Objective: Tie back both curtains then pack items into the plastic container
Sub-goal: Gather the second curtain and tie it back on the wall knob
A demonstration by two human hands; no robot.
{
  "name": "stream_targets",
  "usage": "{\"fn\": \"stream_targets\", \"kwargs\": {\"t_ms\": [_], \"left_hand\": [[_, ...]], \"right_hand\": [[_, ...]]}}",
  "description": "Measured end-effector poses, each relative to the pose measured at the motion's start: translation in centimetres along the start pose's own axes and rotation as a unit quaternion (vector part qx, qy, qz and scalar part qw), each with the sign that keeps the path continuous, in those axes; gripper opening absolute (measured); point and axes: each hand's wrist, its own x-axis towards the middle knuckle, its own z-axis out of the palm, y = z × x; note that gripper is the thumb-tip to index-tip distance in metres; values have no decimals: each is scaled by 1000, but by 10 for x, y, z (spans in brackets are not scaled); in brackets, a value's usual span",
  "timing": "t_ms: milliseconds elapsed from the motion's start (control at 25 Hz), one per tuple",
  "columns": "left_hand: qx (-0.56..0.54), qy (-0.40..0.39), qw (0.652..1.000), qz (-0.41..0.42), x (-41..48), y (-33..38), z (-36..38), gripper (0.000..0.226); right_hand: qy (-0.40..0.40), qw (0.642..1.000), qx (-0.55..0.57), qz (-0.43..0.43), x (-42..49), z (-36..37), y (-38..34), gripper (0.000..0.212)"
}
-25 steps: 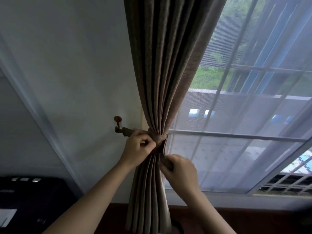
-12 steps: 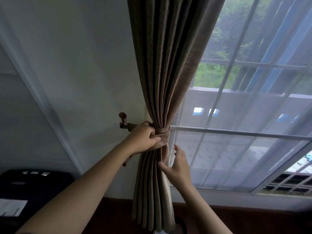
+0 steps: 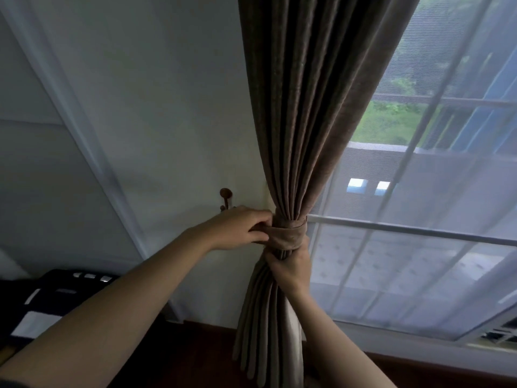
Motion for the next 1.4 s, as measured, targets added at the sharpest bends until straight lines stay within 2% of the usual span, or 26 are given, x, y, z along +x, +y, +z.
{"fn": "stream_targets", "kwargs": {"t_ms": [40, 120, 240, 280, 360, 440, 520, 600, 640, 680, 840, 960, 1080, 1240, 1400], "left_hand": [[-11, 11, 1000, -12, -4, -10, -3, 5], [-119, 70, 989, -50, -15, -32, -5, 5], [-303, 180, 928, -123, -23, -50, 11, 8], [-374, 226, 886, -152, -19, -50, 21, 11], [-546, 313, 751, -199, -6, -44, 41, 22], [-646, 378, 625, -220, 11, -35, 57, 33], [-678, 439, 535, -247, 28, -28, 67, 40], [-663, 490, 478, -303, 40, -25, 69, 44], [-635, 511, 473, -335, 43, -25, 70, 45], [-596, 525, 486, -364, 45, -25, 70, 43], [-442, 535, 595, -406, 45, -25, 71, 39], [-394, 516, 635, -418, 48, -31, 70, 40], [-362, 517, 636, -445, 50, -30, 68, 27], [-378, 491, 642, -452, 52, -36, 69, 35], [-408, 483, 609, -480, 57, -41, 66, 26]], "right_hand": [[-16, 1000, -23, -3, 5, -5, 3, 54], [-44, 997, -55, -16, 12, -11, 6, 50], [-44, 998, -42, -23, 10, -9, 4, 48], [-38, 998, -36, -23, 9, -7, 5, 50], [-21, 999, -34, -20, 8, -3, 5, 52], [-4, 999, -50, -12, 9, 1, 3, 54], [11, 997, -72, -10, 11, 5, 0, 55], [19, 995, -100, -7, 13, 9, -3, 56], [20, 993, -113, -3, 15, 11, -4, 57], [19, 992, -124, 2, 16, 12, -6, 59], [16, 989, -145, 3, 18, 17, -6, 63], [13, 989, -150, 0, 18, 19, -5, 64], [14, 989, -146, 3, 18, 21, -6, 64], [22, 989, -147, -8, 17, 23, -7, 64], [23, 987, -161, -2, 17, 26, -8, 63]]}}
